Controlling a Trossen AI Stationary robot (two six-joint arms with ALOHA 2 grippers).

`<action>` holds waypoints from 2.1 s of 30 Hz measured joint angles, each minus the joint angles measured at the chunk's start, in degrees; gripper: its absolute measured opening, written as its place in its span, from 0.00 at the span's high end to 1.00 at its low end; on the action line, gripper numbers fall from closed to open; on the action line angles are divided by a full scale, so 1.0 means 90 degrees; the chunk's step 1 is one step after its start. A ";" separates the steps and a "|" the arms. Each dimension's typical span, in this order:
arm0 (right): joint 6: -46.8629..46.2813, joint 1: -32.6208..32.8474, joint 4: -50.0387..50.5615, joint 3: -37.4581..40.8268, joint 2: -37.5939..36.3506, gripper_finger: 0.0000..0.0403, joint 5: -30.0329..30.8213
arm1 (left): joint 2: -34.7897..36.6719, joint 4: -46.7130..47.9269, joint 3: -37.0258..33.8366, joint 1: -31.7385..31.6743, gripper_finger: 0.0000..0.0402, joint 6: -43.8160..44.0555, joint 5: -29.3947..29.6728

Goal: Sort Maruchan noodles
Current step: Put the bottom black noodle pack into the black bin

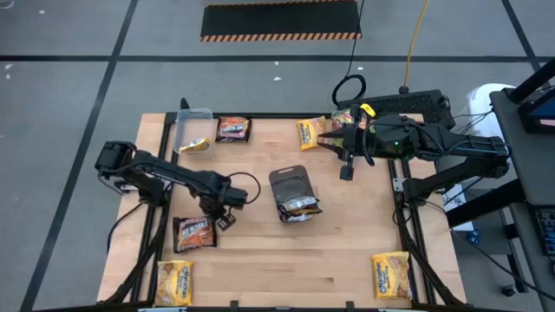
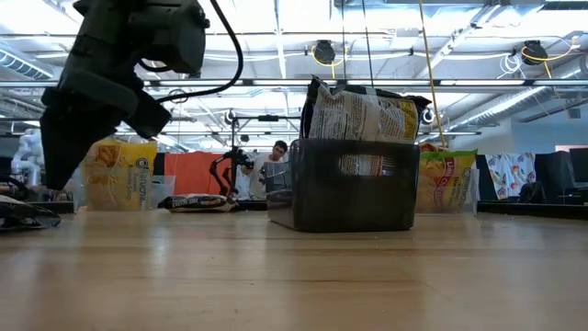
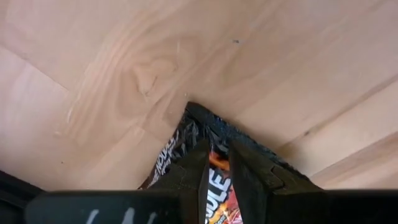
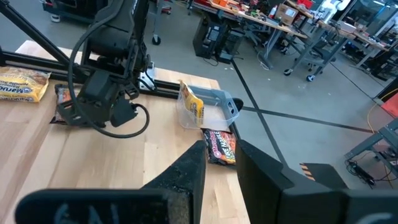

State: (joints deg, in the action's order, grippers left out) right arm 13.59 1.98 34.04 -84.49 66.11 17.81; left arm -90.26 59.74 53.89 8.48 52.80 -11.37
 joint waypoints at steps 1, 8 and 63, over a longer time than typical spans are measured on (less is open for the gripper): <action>0.0053 0.0000 0.0000 0.0001 0.0000 0.79 0.0001 | -0.0009 -0.0017 0.0000 -0.0022 0.83 -0.0003 0.0035; 0.0116 0.0000 -0.0055 0.0000 0.0000 0.79 0.0004 | -0.0056 -0.0335 0.0000 -0.0064 0.83 -0.0008 0.0342; 0.0429 -0.0002 -0.0330 0.0000 0.0000 0.79 0.0011 | -0.0056 -0.0610 -0.0471 -0.0064 0.83 0.0691 0.0131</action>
State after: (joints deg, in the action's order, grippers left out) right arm 17.45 1.96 31.07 -84.49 66.11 17.91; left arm -90.76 54.25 49.65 7.90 59.02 -10.19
